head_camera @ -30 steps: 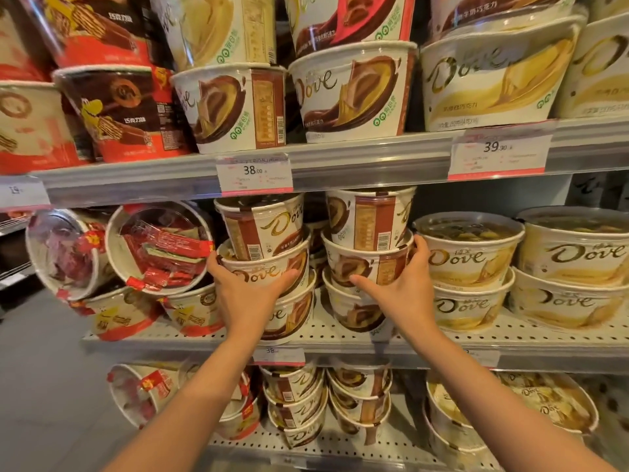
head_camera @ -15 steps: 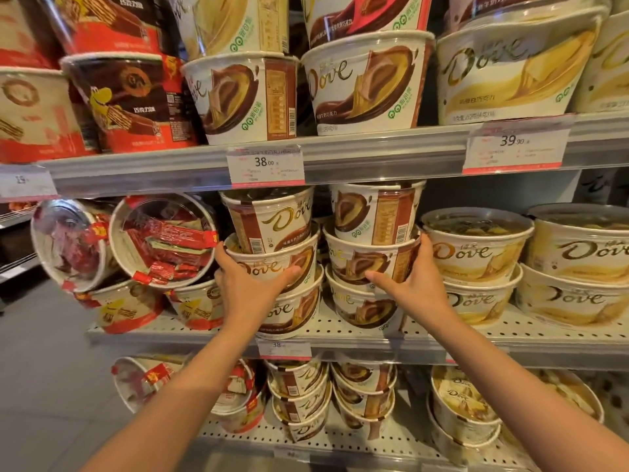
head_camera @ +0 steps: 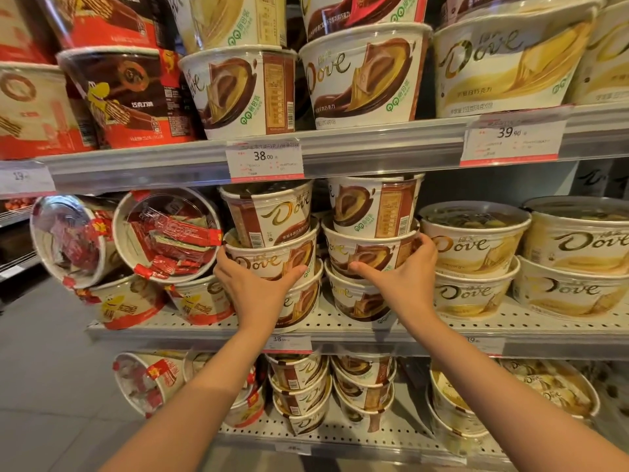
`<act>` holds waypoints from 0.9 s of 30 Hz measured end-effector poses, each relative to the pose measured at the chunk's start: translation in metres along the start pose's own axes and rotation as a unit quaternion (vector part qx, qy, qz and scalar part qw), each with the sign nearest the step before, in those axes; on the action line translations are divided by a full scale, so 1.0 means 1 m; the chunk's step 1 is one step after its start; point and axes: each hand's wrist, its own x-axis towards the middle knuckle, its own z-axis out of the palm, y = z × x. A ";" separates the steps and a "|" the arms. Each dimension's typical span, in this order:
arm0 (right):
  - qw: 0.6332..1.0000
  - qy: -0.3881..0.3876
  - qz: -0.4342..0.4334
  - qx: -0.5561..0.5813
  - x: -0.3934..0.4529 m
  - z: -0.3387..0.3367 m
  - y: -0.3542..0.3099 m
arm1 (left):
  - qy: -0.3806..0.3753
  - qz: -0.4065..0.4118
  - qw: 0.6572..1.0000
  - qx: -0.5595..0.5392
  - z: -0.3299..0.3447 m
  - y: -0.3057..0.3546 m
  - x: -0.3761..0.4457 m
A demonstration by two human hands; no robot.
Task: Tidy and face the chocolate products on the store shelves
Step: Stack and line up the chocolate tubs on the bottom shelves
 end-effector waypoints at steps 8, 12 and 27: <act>0.998 -0.053 -0.005 0.022 0.003 -0.011 0.010 | 0.006 0.012 1.000 0.024 0.000 -0.002 0.001; 0.998 -0.046 -0.022 0.022 0.002 -0.005 0.009 | -0.008 0.013 1.000 0.019 -0.001 -0.003 0.000; 0.999 0.005 -0.046 -0.016 -0.006 -0.004 0.001 | -0.010 0.049 0.999 0.017 -0.017 0.005 -0.006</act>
